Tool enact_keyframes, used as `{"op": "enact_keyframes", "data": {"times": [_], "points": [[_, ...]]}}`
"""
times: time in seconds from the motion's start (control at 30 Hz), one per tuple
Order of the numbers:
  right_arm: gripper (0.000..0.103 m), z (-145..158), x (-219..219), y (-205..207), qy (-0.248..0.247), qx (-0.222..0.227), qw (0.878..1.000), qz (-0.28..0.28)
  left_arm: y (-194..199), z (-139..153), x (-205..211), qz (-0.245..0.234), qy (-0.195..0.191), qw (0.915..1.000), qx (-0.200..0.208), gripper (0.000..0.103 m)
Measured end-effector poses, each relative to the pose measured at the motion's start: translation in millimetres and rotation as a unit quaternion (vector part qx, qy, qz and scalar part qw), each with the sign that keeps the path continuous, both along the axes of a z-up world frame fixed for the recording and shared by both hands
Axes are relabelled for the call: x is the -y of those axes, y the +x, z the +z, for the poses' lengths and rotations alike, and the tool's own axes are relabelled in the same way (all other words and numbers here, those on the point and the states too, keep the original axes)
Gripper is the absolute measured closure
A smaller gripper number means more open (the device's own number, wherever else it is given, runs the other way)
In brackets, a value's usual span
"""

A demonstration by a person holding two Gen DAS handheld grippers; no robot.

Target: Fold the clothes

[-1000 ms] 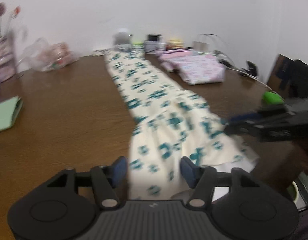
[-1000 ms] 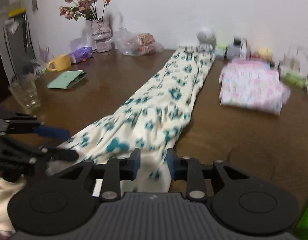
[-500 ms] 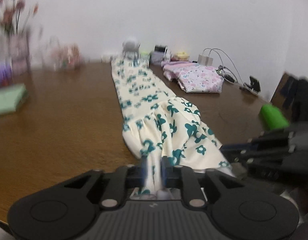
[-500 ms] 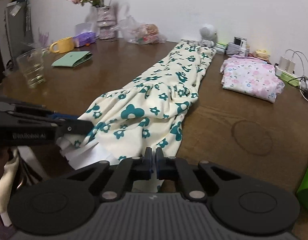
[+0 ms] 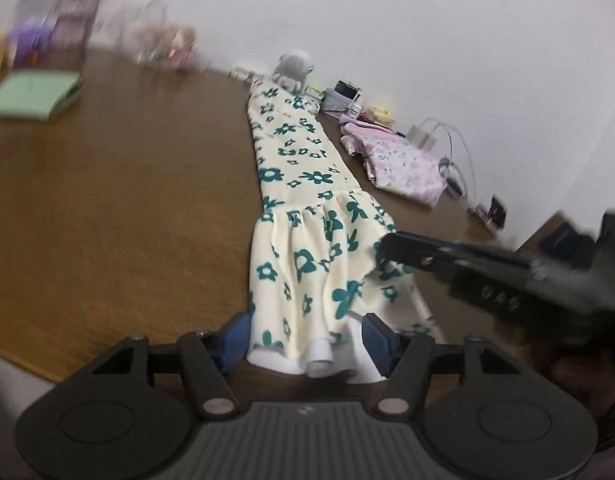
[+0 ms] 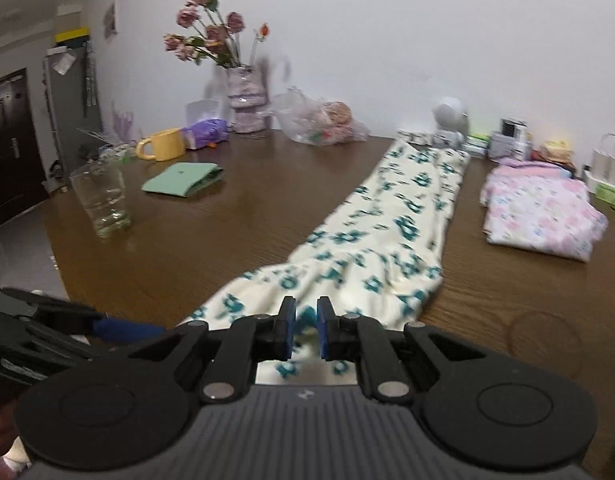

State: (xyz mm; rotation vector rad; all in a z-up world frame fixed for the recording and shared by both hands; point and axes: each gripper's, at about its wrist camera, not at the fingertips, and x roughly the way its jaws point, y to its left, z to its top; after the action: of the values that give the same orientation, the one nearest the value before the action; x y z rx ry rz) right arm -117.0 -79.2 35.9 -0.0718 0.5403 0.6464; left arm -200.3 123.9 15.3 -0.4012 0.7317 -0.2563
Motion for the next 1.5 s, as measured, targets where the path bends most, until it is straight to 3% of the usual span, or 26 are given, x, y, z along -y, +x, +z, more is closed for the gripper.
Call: {"op": "enact_keyframes", "data": {"times": [0.03, 0.1, 0.17, 0.23, 0.4, 0.5, 0.6, 0.67, 0.73, 0.83, 0.87, 0.9, 0.93, 0.97, 1.0, 1.1, 1.23, 1.27, 1.3, 1.33, 1.4, 1.5], "points": [[0.093, -0.4, -3.9, 1.0, -0.001, 0.000, 1.000, 0.005, 0.5, -1.0, -1.5, 0.007, -0.010, 0.9999, -0.001, 0.047], [0.093, -1.7, -12.8, 3.2, -0.006, 0.000, 1.000, 0.014, -1.1, 0.5, 5.9, -0.001, 0.015, 0.9998, 0.012, 0.057], [0.093, -8.1, -22.0, 6.5, -0.025, -0.004, 1.000, 0.014, -3.6, 3.0, 16.7, -0.015, 0.053, 0.9980, 0.030, 0.080], [0.093, -18.4, -26.0, 11.1, -0.041, -0.021, 0.999, 0.011, -6.0, 5.6, 27.4, -0.030, 0.092, 0.9942, 0.047, 0.097], [0.093, -30.2, -22.4, 11.7, -0.035, -0.028, 0.999, 0.009, -12.2, 11.9, 54.1, -0.066, 0.188, 0.9757, 0.091, 0.098], [0.093, -33.8, -19.3, 10.4, -0.026, -0.024, 0.999, 0.012, -15.8, 15.8, 70.2, -0.087, 0.245, 0.9586, 0.117, 0.098], [0.093, -30.5, -5.1, 19.6, 0.015, -0.067, 0.998, 0.008, -19.5, 19.6, 86.3, -0.108, 0.300, 0.9371, 0.142, 0.098], [0.093, -27.7, 5.4, 26.8, 0.045, -0.100, 0.994, 0.004, -26.3, 9.5, 103.5, -0.148, 0.355, 0.9109, 0.150, 0.098], [0.093, -22.5, 16.6, 31.5, 0.072, -0.122, 0.990, -0.002, -31.7, -3.8, 114.2, -0.182, 0.387, 0.8915, 0.149, 0.098], [0.092, -7.4, 28.9, 30.2, 0.095, -0.118, 0.988, -0.009, -33.6, -10.0, 120.7, -0.197, 0.413, 0.8755, 0.157, 0.098], [0.092, -3.3, 28.5, 29.8, 0.100, -0.120, 0.988, -0.003, -32.6, -9.7, 120.9, -0.199, 0.415, 0.8741, 0.156, 0.098], [0.082, -3.2, 23.4, 30.7, 0.094, -0.119, 0.988, 0.000, -31.4, -9.0, 120.1, -0.201, 0.414, 0.8742, 0.155, 0.098], [0.058, -5.3, 15.7, 32.5, 0.083, -0.118, 0.990, 0.001, -30.6, -8.8, 119.7, -0.202, 0.414, 0.8743, 0.154, 0.098], [0.046, -7.5, 8.0, 34.2, 0.072, -0.117, 0.991, 0.003, -30.2, -9.0, 119.5, -0.202, 0.414, 0.8744, 0.153, 0.098], [0.044, -9.6, 0.2, 36.0, 0.061, -0.115, 0.991, 0.005, -29.9, -9.2, 119.3, -0.202, 0.414, 0.8744, 0.151, 0.098], [0.097, -15.9, -22.9, 41.2, 0.028, -0.111, 0.993, 0.010, -32.0, -5.6, 117.8, -0.193, 0.385, 0.8914, 0.140, 0.098], [0.100, -25.3, -31.3, 46.0, 0.014, -0.097, 0.995, 0.025, -35.6, 0.4, 115.6, -0.178, 0.339, 0.9159, 0.121, 0.092], [0.100, -26.0, -30.0, 45.0, 0.015, -0.094, 0.995, 0.026, -36.2, 4.2, 111.7, -0.189, 0.312, 0.9239, 0.116, 0.077], [0.100, -26.6, -28.5, 43.8, 0.017, -0.092, 0.995, 0.025, -36.5, 10.2, 104.6, -0.212, 0.271, 0.9325, 0.109, 0.069], [0.100, -27.1, -27.0, 42.7, 0.020, -0.090, 0.995, 0.025, -38.3, 17.7, 97.0, -0.234, 0.241, 0.9349, 0.114, 0.061], [0.099, -28.1, -24.0, 40.4, 0.026, -0.087, 0.996, 0.024, -42.0, 30.8, 82.7, -0.261, 0.217, 0.9303, 0.140, 0.061], [0.092, -18.0, -12.3, 36.1, 0.028, -0.086, 0.996, 0.014, -37.3, 32.0, 70.4, -0.245, 0.248, 0.9261, 0.145, 0.057]]}}
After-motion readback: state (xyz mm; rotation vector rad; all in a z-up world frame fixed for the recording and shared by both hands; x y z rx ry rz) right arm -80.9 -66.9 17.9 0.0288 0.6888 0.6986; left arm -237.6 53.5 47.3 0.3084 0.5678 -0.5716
